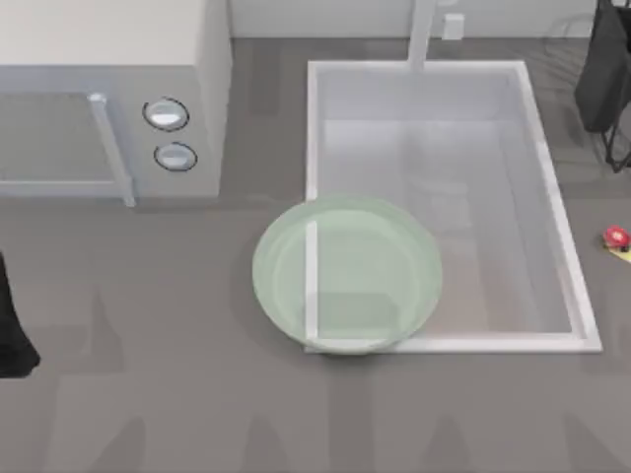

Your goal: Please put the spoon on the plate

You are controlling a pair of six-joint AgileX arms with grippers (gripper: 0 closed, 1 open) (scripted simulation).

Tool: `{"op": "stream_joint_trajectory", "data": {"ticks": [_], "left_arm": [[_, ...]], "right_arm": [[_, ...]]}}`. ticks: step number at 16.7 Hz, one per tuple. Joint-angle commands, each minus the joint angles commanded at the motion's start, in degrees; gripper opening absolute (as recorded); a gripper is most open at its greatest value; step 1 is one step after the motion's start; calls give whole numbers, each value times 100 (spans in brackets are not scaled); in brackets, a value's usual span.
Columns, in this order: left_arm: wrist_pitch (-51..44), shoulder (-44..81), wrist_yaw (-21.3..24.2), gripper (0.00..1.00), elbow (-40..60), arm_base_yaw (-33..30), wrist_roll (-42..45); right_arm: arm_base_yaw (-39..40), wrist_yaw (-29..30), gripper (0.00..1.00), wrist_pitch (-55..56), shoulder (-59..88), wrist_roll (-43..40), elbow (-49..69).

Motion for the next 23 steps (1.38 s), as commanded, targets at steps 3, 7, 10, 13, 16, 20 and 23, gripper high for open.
{"op": "stream_joint_trajectory", "data": {"ticks": [3,7,10,13,16,20,23], "left_arm": [[0,0,0,100,0,0,0],[0,0,0,100,0,0,0],[0,0,0,100,0,0,0],[0,0,0,100,0,0,0],[0,0,0,100,0,0,0],[0,0,0,100,0,0,0],[0,0,0,100,0,0,0]], "right_arm": [[-6,3,100,-41,57,-29,55],[-55,13,100,-602,892,-417,847],[-96,4,100,-1355,2129,-923,1871],[-143,-9,100,-2293,3780,-1528,3064],[-201,-16,100,-3314,5656,-2167,4297],[-281,-18,100,-4606,8012,-2978,5870],[-337,-16,100,-5399,9373,-3501,6924]]}}
